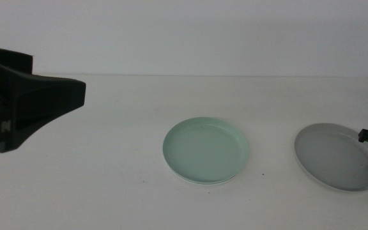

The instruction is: Stack the three bowls on top of each other.

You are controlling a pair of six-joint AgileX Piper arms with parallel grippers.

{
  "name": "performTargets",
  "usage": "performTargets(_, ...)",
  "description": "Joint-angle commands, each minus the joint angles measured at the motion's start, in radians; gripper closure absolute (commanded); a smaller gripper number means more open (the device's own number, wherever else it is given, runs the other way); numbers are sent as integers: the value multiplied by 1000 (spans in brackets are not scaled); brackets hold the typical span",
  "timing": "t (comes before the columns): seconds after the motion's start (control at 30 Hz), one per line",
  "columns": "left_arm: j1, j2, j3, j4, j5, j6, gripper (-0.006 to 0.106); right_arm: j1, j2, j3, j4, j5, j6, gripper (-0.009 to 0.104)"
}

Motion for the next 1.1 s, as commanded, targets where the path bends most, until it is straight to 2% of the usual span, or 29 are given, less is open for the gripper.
performTargets(0.0, 2, -2, 5, -10, -13, -7, 7, -8, 14, -1, -20, -11, -12, 97)
performTargets(0.1, 2, -2, 5, -10, -13, -7, 7, -8, -35, -2, -26, -8, 14, 96)
performTargets(0.2, 2, -2, 5, -10, -13, -7, 7, 32, -107, -46, 14, 40, 54, 96)
performTargets(0.4, 2, -2, 5, -10, -13, -7, 7, 274, -113, -303, 24, 130, 95, 96)
performTargets(0.67, 2, -2, 5, -10, -13, -7, 7, 512, -29, -418, 109, 167, 93, 96)
performTargets(0.9, 2, -2, 5, -10, -13, -7, 7, 590, 37, -416, 117, 161, 98, 96)
performTargets(1.07, 2, -2, 5, -10, -13, -7, 7, 599, 74, -416, 157, 161, 95, 96)
